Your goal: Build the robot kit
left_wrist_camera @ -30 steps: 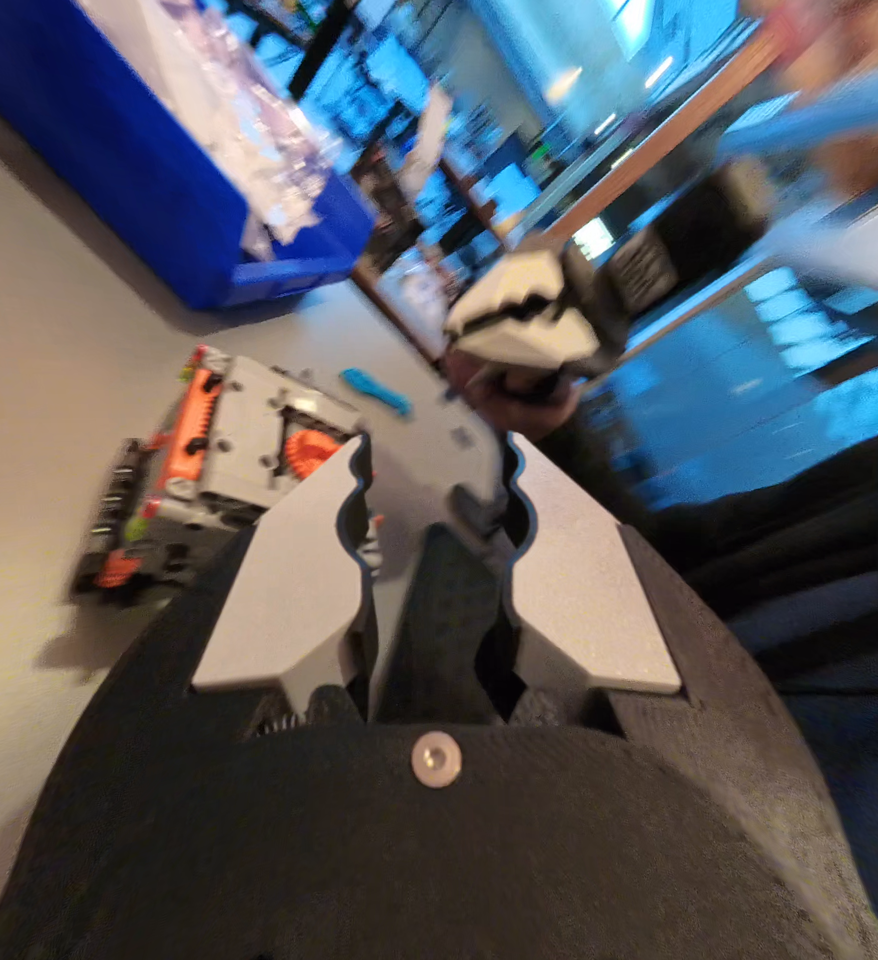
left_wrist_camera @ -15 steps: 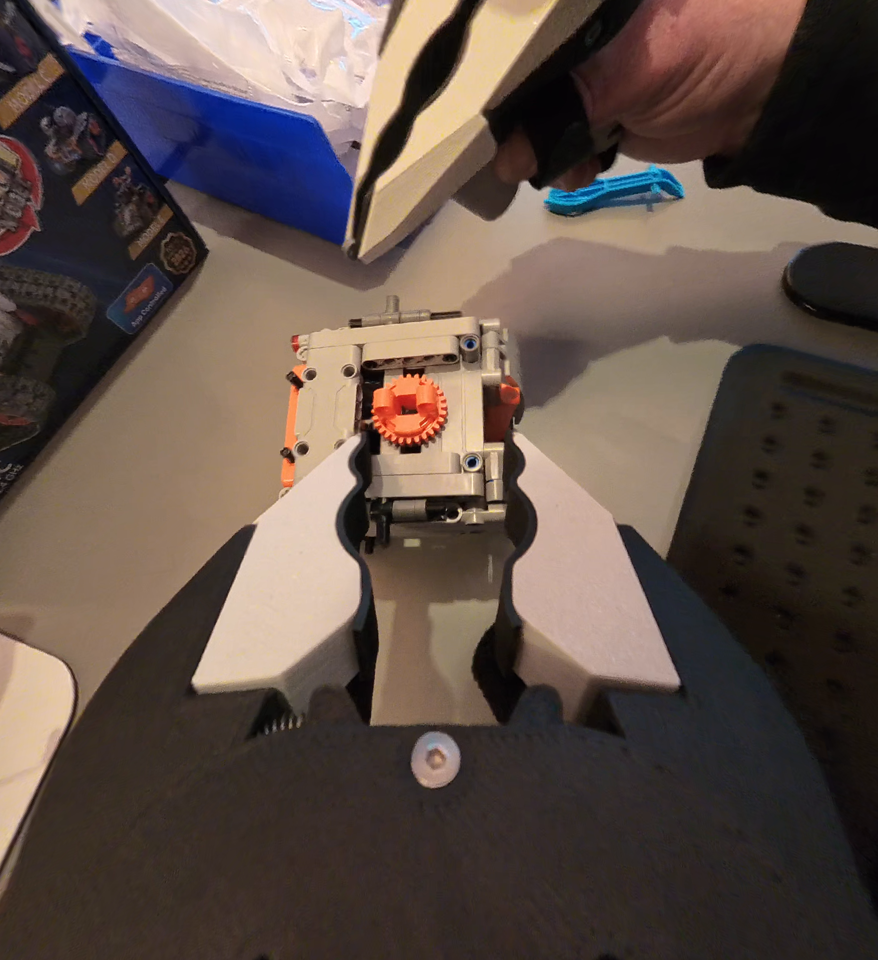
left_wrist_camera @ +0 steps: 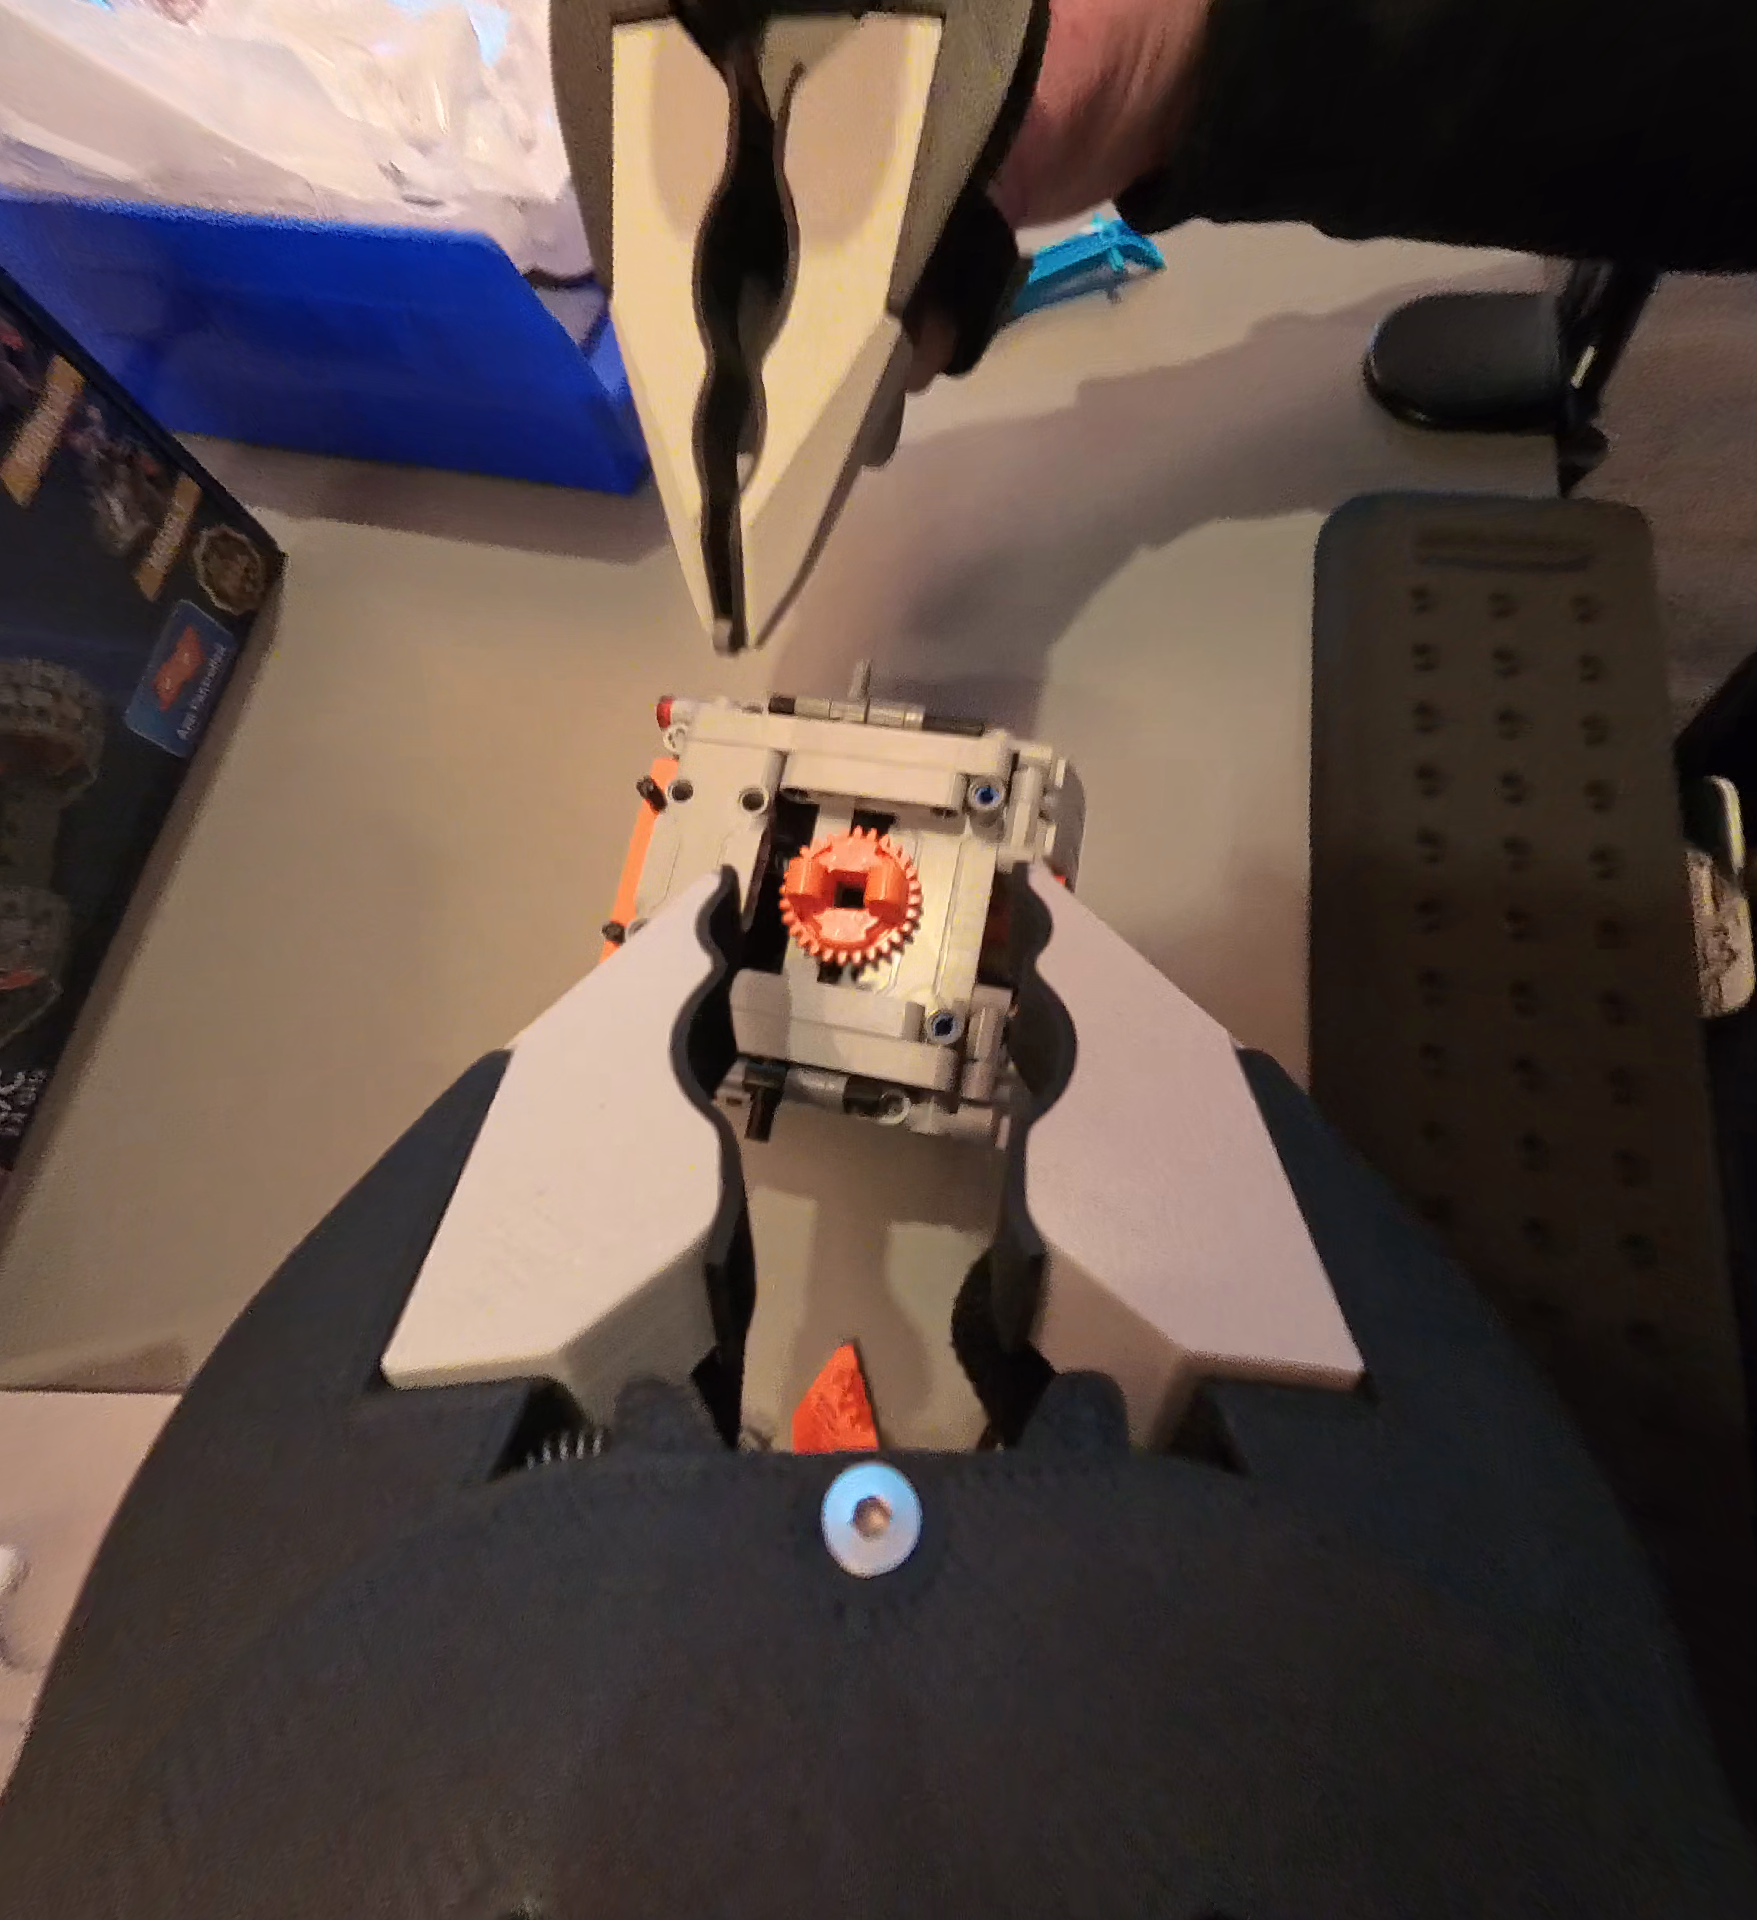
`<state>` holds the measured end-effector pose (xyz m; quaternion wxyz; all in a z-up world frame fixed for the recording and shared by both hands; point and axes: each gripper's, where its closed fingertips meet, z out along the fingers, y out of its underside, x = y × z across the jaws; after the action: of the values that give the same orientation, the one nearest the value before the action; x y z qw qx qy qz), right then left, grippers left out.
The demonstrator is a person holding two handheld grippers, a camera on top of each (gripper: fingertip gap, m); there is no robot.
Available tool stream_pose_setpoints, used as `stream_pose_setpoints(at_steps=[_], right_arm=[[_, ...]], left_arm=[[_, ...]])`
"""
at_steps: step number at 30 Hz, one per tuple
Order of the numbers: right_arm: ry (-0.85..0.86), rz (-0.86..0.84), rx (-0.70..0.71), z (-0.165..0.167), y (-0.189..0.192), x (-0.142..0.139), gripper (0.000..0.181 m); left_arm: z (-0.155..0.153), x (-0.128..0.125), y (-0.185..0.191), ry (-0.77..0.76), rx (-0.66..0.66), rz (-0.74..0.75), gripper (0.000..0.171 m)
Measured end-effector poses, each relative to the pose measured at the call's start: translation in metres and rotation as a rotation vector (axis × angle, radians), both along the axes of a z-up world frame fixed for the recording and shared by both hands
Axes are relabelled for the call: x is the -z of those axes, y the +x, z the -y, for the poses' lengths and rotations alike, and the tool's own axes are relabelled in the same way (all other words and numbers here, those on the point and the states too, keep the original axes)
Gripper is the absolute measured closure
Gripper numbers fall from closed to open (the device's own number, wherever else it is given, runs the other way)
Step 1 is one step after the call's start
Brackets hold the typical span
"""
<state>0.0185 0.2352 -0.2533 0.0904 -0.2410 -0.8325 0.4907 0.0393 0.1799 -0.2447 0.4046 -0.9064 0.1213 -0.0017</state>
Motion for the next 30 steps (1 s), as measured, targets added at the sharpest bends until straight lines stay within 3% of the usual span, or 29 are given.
stream_pose_setpoints(at_steps=[5, 8, 10, 18, 30], right_arm=[[0.073, 0.007, -0.062, 0.006, 0.004, 0.003, 0.181], [0.083, 0.008, -0.084, 0.007, 0.003, 0.002, 0.181], [0.11, 0.017, -0.104, 0.007, 0.004, 0.006, 0.181], [0.173, 0.02, -0.171, 0.01, 0.002, 0.007, 0.181], [0.11, 0.096, -0.221, 0.012, 0.0, 0.007, 0.18]], left_arm=[[-0.028, 0.0, 0.015, 0.03, -0.115, -0.061, 0.113], [-0.034, 0.012, 0.008, 0.017, -0.206, -0.124, 0.124], [-0.036, 0.013, 0.01, 0.034, -0.237, -0.076, 0.128], [-0.037, 0.012, 0.01, 0.064, -0.229, -0.073, 0.13], [-0.039, 0.01, 0.009, 0.079, -0.201, -0.059, 0.14]])
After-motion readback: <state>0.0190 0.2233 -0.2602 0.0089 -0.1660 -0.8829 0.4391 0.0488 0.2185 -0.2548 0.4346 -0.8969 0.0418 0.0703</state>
